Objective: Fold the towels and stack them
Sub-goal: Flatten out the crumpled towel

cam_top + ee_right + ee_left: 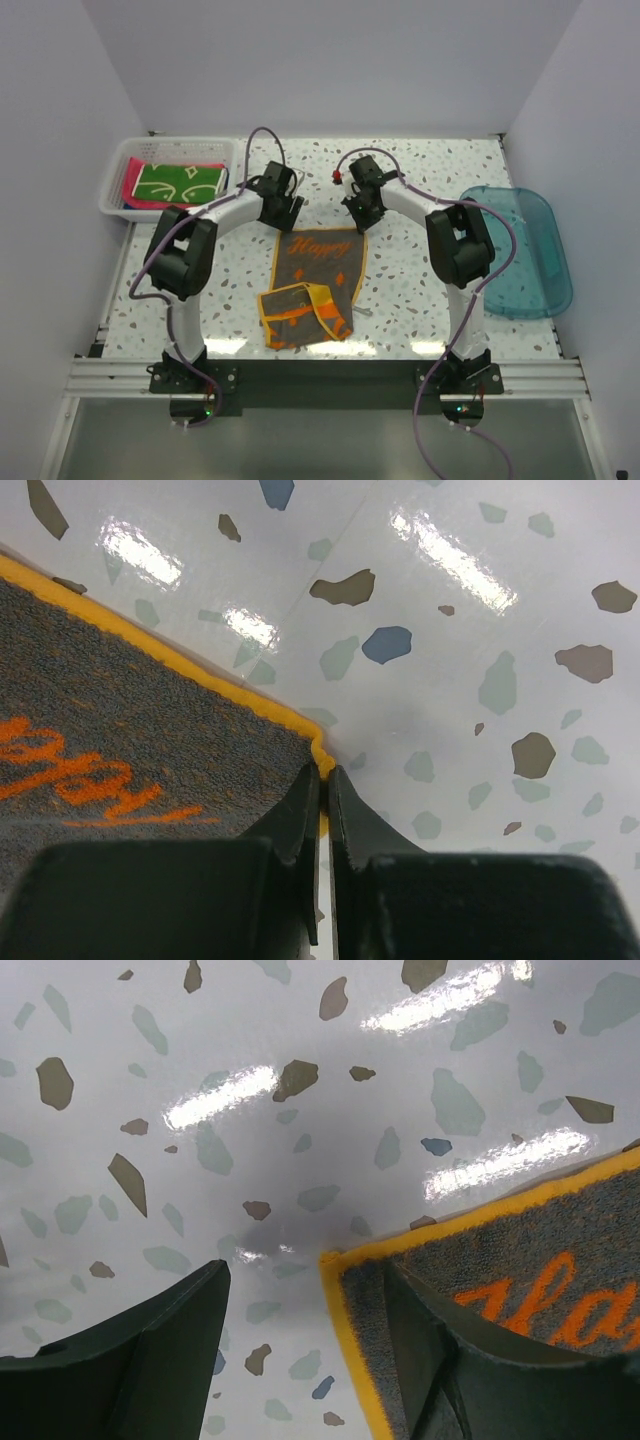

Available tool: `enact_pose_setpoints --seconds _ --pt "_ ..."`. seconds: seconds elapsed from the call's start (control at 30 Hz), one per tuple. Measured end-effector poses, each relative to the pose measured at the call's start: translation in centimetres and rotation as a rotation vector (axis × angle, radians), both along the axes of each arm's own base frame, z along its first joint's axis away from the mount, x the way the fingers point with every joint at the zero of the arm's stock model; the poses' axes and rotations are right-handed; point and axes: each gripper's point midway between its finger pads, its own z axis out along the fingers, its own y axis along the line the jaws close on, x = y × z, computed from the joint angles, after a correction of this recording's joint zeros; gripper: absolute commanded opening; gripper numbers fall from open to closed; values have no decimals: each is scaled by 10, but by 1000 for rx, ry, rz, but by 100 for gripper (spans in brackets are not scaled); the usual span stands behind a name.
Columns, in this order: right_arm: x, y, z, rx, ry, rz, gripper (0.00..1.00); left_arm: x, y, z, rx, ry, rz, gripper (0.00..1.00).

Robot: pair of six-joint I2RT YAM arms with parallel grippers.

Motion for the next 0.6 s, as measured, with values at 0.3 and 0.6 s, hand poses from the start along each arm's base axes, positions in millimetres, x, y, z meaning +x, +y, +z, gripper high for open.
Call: enact_pose_setpoints --seconds 0.3,0.6 --pt "0 0 0 0 0 0 0 -3 -1 -13 5 33 -7 52" --pt "0 0 0 0 0 0 0 -8 -7 -18 -38 57 -24 42"
